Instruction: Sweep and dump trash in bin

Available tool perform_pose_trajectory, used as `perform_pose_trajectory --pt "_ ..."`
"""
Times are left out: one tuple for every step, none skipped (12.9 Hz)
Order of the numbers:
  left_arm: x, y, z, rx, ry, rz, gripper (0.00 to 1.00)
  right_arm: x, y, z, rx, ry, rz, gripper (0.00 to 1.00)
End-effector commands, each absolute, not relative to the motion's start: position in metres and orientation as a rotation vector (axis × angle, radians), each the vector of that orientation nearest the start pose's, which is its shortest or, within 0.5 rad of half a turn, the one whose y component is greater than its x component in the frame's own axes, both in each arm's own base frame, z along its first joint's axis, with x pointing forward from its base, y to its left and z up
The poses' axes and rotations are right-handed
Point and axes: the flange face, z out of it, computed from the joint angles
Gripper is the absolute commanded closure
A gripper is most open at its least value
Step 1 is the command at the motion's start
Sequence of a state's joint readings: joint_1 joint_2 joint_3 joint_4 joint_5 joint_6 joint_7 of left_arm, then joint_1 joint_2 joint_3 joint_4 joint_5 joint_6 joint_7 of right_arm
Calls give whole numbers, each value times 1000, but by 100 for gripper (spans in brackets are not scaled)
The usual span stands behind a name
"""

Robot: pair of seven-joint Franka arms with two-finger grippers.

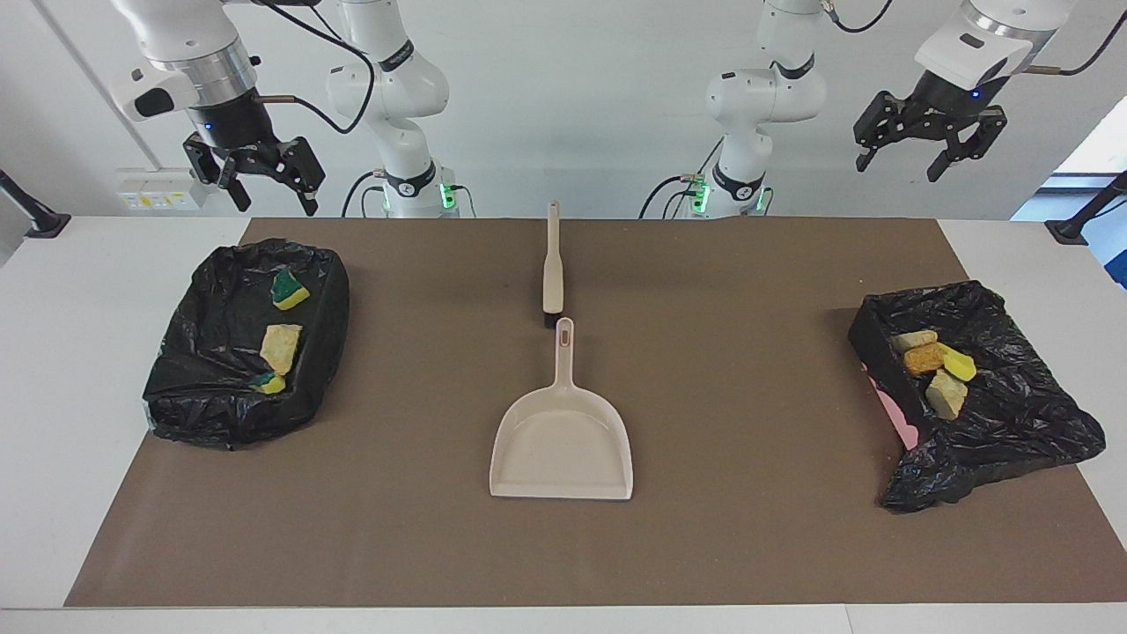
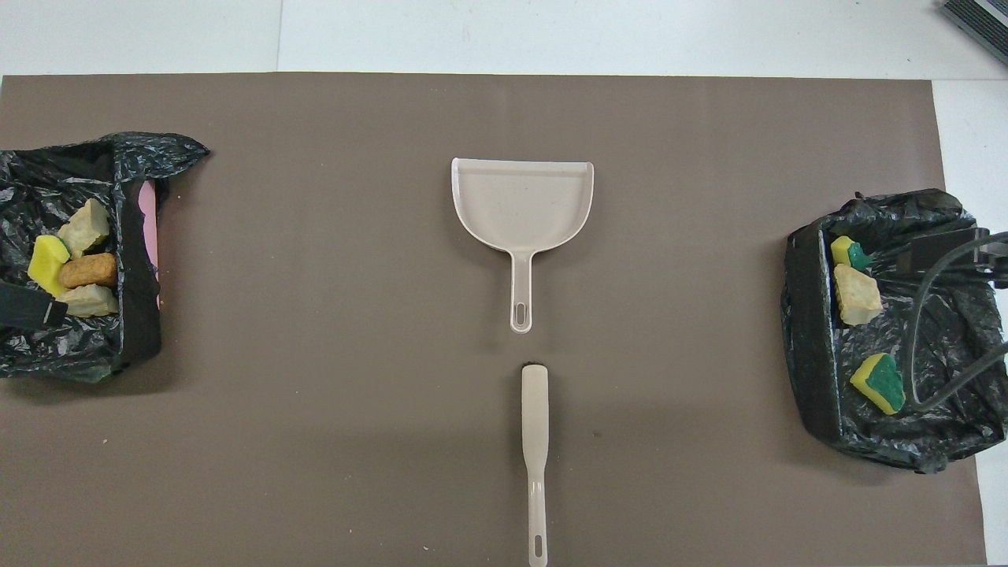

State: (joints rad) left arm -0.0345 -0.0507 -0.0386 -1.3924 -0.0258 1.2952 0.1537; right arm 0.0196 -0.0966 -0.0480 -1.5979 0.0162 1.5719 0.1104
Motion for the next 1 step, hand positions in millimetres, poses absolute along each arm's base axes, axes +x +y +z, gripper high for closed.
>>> perform_pose_trajectory --pt "496 -38 711 -3147 358 83 0 521 -15 666 -3095 202 -95 0"
